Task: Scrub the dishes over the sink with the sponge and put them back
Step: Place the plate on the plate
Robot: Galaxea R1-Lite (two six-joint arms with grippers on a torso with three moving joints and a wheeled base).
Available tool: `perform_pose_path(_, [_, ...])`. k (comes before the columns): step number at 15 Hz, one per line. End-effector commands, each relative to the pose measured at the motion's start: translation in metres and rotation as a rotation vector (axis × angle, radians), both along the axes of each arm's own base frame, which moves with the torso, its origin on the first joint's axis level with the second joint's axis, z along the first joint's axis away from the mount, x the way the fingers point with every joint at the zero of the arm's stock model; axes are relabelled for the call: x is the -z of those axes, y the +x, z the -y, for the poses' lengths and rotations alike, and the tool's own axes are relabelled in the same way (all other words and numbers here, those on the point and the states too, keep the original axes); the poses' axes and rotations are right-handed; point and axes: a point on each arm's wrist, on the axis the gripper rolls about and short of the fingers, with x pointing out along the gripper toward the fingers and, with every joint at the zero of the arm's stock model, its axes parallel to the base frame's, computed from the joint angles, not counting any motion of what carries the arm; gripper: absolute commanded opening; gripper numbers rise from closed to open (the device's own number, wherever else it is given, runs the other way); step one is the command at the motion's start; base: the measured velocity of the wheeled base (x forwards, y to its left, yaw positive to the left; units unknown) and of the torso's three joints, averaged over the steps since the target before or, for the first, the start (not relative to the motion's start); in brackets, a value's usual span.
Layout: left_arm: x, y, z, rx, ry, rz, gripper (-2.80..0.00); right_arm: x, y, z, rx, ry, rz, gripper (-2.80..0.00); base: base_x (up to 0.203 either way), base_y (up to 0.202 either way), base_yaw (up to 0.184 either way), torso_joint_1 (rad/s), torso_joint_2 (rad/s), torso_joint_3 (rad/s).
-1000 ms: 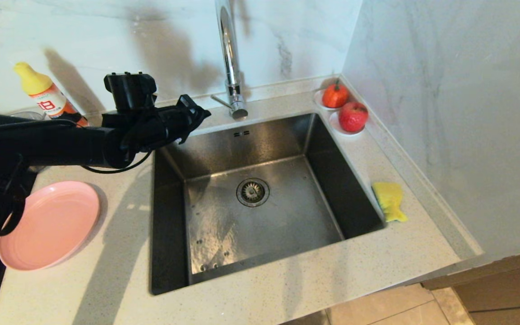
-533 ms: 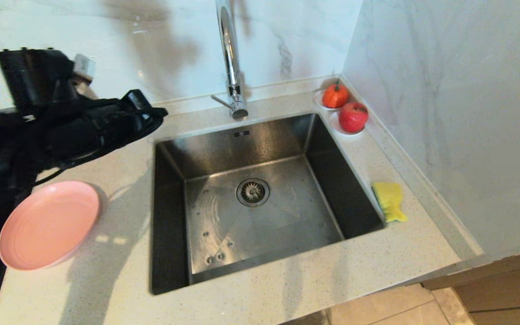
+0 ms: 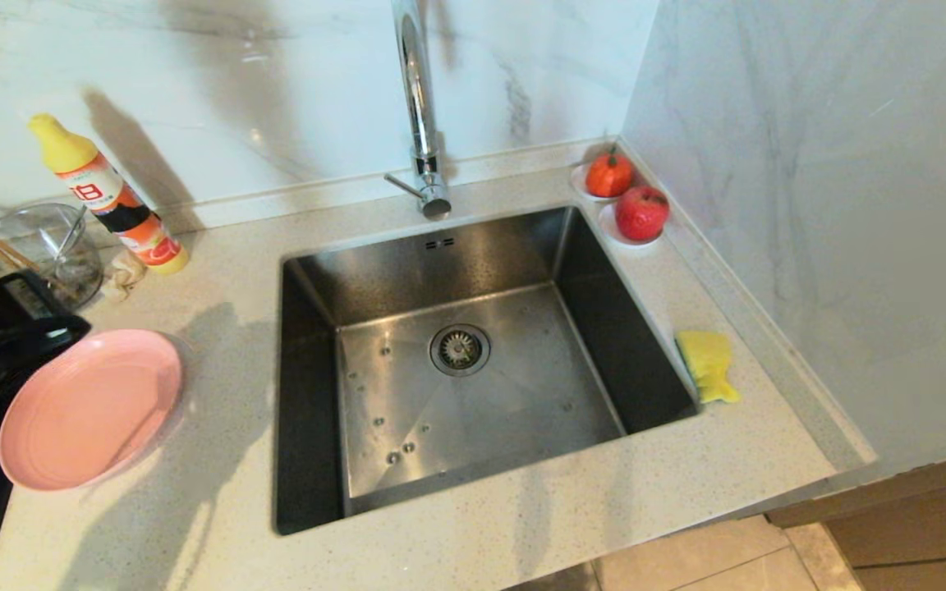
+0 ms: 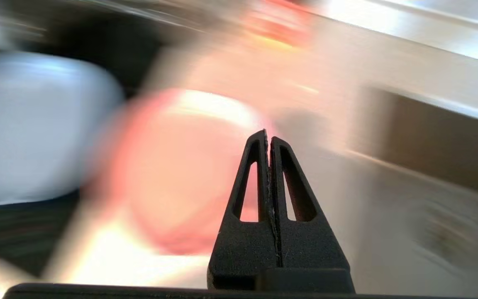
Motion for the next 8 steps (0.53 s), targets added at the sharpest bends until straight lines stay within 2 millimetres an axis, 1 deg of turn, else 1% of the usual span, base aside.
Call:
perform_pose_path(1, [-0.016,-0.034,-0.022,-0.19,0.099,0.023,-2.8,0.0,0.0,0.0,-0.001,0.0,-0.001,-2.8,0.0,0.0,0.0,0.0,0.0,0.0])
perform_pose_path(2, [-0.025,-0.038,-0.027,-0.232,0.139,0.02,-2.8,0.0,0.0,0.0,-0.001,0.0,0.0,-2.8,0.0,0.0,0.0,0.0,0.0,0.0])
perform_pose_path(4, [-0.037,-0.036,-0.042,-0.339,0.16,0.021,-2.8,0.0,0.0,0.0,-0.001,-0.002,0.0,-2.8,0.0,0.0,0.0,0.0,0.0,0.0])
perform_pose_path(5, [-0.045,-0.032,-0.053,-0.397,0.176,0.014,-2.8,0.0,0.0,0.0,-0.001,0.0,-0.001,-2.8,0.0,0.0,0.0,0.0,0.0,0.0])
perform_pose_path(7, [-0.05,-0.025,-0.074,-0.467,0.216,-0.04,-2.8,0.0,0.0,0.0,-0.001,-0.002,-0.001,-2.8,0.0,0.0,0.0,0.0,0.0,0.0])
perform_pose_path(8, [-0.051,-0.015,-0.082,-0.464,0.23,-0.069,-2.8,0.0,0.0,0.0,-0.001,-0.001,0.0,-2.8,0.0,0.0,0.0,0.0,0.0,0.0])
